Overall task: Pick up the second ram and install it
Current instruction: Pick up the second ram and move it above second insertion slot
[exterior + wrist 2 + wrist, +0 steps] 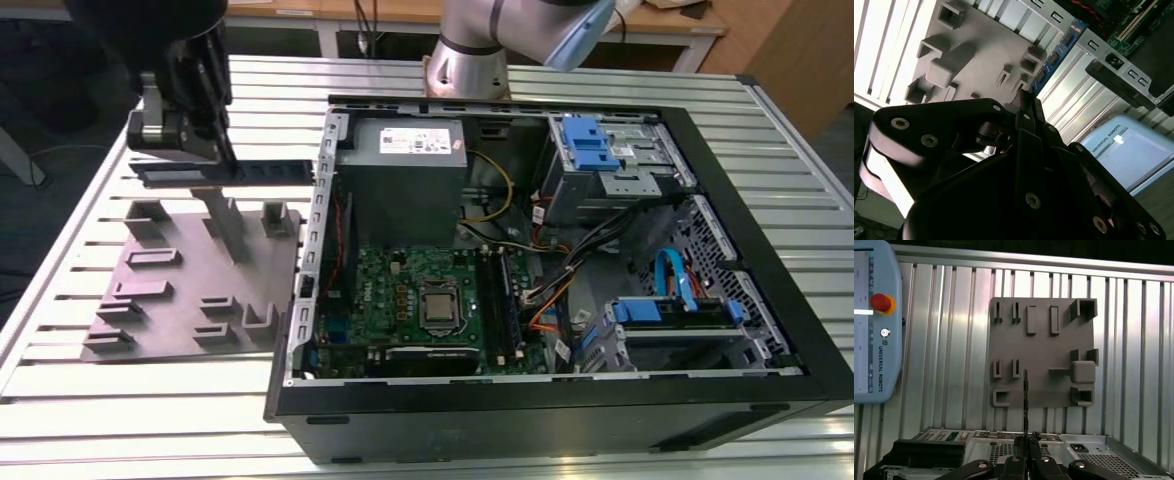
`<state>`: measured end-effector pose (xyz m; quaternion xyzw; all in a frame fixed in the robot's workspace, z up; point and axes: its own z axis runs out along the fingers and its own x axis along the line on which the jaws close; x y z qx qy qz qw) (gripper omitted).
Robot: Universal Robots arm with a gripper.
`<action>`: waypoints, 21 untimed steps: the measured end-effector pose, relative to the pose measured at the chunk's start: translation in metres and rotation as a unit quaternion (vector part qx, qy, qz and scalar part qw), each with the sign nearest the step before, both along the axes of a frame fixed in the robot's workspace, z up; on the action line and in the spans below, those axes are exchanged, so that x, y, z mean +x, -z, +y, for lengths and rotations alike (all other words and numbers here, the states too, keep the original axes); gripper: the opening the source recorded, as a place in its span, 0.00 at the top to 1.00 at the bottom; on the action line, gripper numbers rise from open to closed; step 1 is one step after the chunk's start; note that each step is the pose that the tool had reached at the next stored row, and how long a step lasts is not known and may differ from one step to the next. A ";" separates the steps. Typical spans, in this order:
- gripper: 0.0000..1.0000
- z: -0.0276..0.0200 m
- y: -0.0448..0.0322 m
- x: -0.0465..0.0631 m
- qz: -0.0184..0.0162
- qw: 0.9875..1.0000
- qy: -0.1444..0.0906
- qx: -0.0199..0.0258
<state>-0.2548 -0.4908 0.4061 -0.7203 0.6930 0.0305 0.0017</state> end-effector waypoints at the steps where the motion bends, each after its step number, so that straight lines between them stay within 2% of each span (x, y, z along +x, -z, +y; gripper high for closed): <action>1: 0.86 0.0000 0.0000 0.003 0.000 1.000 0.000 0.000; 21: 0.86 0.0003 0.0007 0.056 0.003 1.000 0.000 0.000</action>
